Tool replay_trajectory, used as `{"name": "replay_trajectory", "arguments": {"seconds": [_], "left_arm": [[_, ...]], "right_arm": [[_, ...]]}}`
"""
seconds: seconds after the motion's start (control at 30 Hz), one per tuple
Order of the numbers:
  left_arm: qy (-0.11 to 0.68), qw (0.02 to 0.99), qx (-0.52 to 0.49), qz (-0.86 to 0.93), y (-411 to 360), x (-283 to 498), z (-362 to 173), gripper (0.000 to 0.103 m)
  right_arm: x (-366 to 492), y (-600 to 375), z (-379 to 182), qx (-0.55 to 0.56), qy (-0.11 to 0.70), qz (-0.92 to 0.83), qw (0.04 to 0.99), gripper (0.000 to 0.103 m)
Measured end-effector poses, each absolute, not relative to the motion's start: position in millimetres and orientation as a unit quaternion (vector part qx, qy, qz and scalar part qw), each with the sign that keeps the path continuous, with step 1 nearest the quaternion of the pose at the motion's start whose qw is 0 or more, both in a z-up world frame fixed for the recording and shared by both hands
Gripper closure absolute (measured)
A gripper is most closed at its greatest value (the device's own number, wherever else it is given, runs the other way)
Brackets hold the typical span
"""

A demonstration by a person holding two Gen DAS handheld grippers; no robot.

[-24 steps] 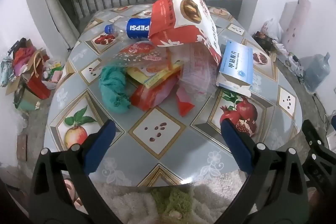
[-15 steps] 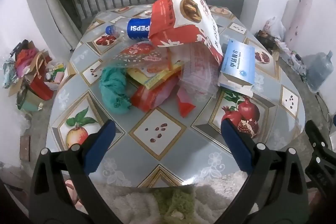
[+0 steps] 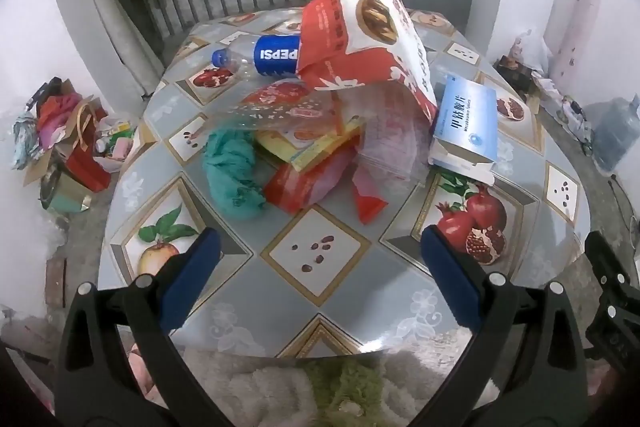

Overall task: Collect trash
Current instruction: 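Move both grippers toward the pile of trash on the table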

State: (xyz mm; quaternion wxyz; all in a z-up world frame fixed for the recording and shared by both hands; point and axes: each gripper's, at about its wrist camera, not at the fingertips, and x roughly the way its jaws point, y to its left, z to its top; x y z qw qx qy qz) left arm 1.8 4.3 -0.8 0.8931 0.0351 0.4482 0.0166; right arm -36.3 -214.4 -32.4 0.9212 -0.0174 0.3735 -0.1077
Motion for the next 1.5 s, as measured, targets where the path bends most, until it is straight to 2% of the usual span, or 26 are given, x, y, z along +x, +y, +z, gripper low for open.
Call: {"name": "replay_trajectory", "arguments": {"seconds": [1.5], "left_arm": [[0.448,0.893,0.037,0.022,12.4,1.4,-0.8,0.007]], "right_arm": [[-34.4,-211.6,-28.9,-0.018,0.374,-0.106,0.921,0.005]]}}
